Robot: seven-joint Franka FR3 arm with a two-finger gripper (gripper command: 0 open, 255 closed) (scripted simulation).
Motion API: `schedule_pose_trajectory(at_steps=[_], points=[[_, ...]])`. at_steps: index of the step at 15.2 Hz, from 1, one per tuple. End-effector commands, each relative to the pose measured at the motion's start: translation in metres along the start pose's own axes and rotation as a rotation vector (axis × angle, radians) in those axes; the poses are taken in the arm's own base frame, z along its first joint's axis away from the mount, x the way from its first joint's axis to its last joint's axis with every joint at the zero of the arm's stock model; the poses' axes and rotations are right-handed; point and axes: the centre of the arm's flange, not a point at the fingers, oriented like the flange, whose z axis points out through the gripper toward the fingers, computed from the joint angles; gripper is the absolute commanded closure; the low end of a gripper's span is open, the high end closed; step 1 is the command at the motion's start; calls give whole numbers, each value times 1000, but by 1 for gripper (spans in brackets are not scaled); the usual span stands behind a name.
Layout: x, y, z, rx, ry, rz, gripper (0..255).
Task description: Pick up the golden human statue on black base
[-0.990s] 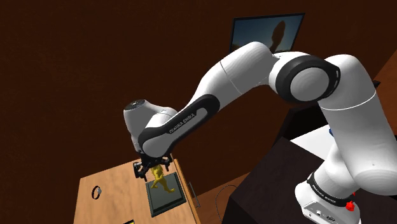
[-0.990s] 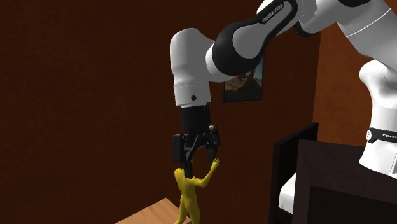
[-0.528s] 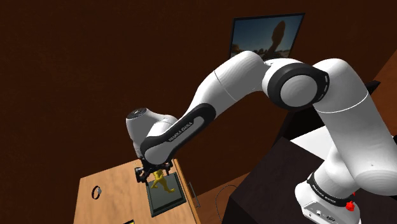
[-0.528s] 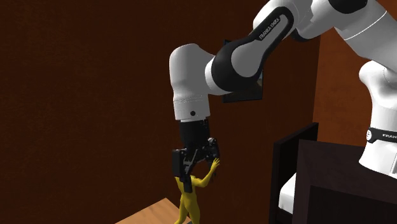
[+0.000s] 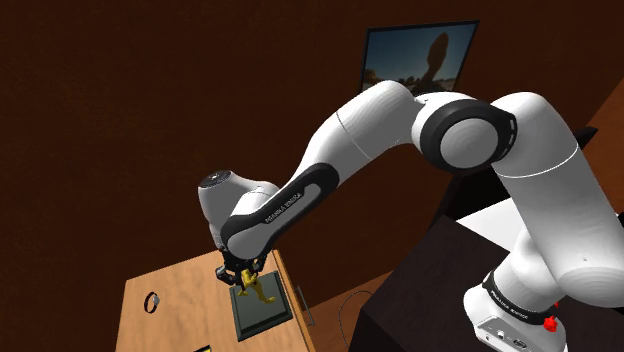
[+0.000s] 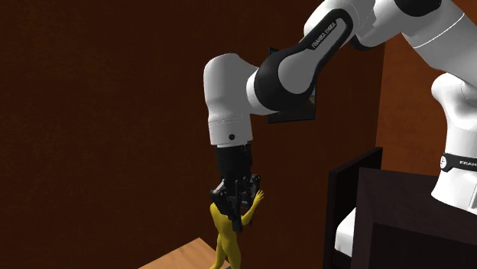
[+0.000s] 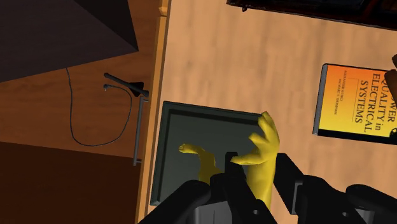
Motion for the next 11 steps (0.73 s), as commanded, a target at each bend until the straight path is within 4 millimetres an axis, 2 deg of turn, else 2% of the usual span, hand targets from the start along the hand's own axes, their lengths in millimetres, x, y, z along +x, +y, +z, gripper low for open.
schedule_pose_trajectory(at_steps=[1, 2, 11], points=[[1, 1, 0, -1, 0, 1, 255], [1, 0, 0, -1, 0, 1, 255], [-8, 0, -47, -1, 0, 1, 255]])
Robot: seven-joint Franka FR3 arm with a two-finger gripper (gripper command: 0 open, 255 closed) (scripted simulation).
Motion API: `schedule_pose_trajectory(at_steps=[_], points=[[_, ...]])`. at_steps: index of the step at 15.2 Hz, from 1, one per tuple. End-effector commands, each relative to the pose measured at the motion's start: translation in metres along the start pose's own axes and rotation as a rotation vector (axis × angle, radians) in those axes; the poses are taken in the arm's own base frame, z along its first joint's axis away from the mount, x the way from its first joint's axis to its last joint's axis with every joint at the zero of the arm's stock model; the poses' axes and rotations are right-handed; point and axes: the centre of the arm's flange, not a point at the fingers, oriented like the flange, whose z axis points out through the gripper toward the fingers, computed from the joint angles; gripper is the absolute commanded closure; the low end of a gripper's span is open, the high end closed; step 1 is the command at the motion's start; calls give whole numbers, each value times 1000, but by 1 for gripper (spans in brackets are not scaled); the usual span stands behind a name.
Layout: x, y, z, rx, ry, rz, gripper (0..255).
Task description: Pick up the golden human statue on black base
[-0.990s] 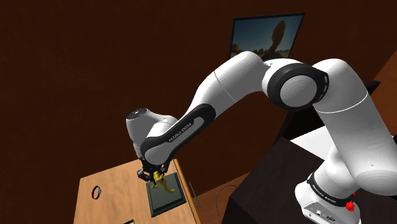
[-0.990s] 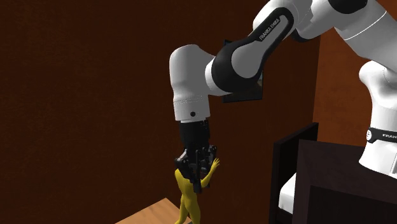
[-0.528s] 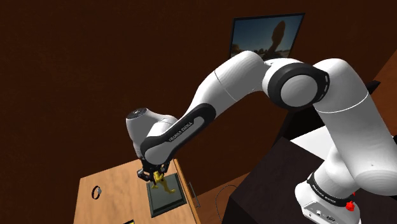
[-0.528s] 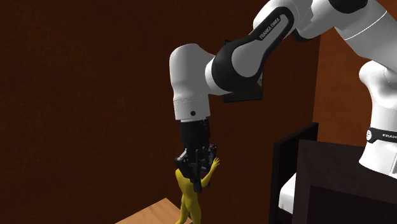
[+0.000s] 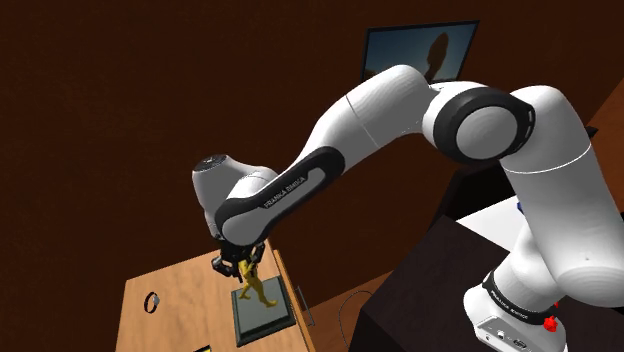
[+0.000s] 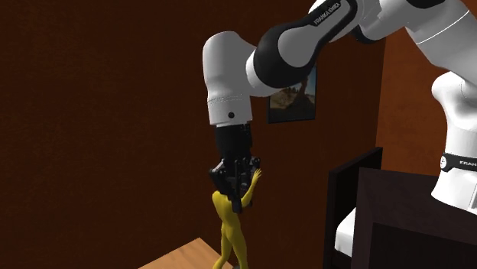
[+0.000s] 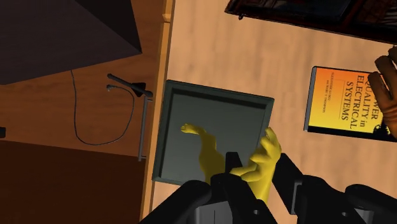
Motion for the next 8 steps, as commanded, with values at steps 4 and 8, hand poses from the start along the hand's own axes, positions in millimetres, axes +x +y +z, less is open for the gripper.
schedule_pose_trajectory(at_steps=[4, 8], points=[[-6, 0, -27, 1, 1, 0, 255], [-8, 0, -38, 1, 1, 0, 255]])
